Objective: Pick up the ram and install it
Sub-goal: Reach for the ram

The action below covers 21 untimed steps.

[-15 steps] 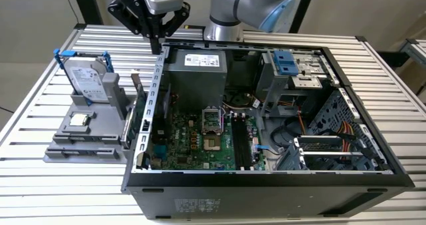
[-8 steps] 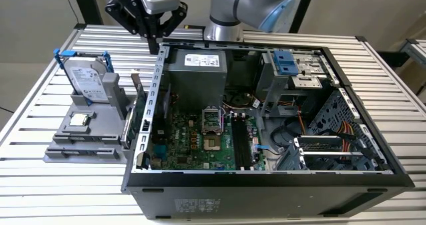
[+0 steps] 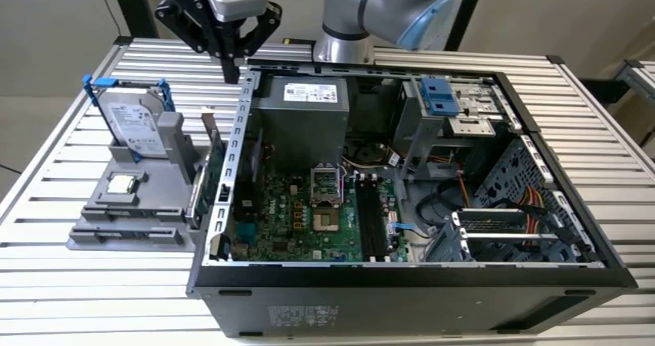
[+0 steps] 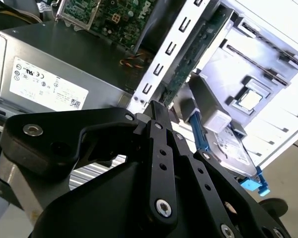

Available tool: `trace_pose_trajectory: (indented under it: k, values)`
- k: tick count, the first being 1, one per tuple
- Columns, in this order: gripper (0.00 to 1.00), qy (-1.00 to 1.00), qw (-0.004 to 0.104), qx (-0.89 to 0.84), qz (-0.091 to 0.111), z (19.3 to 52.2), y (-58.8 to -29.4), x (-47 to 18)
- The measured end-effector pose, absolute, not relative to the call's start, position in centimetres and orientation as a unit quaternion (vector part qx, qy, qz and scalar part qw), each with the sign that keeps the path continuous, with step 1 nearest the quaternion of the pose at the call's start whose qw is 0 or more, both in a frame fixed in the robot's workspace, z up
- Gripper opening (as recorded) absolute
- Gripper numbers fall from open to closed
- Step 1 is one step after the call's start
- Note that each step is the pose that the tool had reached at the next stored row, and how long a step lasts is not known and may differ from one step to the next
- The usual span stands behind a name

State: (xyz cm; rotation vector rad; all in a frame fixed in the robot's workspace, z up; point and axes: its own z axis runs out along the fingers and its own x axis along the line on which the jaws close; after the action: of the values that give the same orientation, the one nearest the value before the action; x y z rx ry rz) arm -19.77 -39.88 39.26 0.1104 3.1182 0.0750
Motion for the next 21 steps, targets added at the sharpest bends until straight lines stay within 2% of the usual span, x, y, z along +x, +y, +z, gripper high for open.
trace_pose_trajectory:
  k: [21]
  values:
    - [0.0,0.999,0.01,0.035,0.025,39.3,-39.9,-23.0]
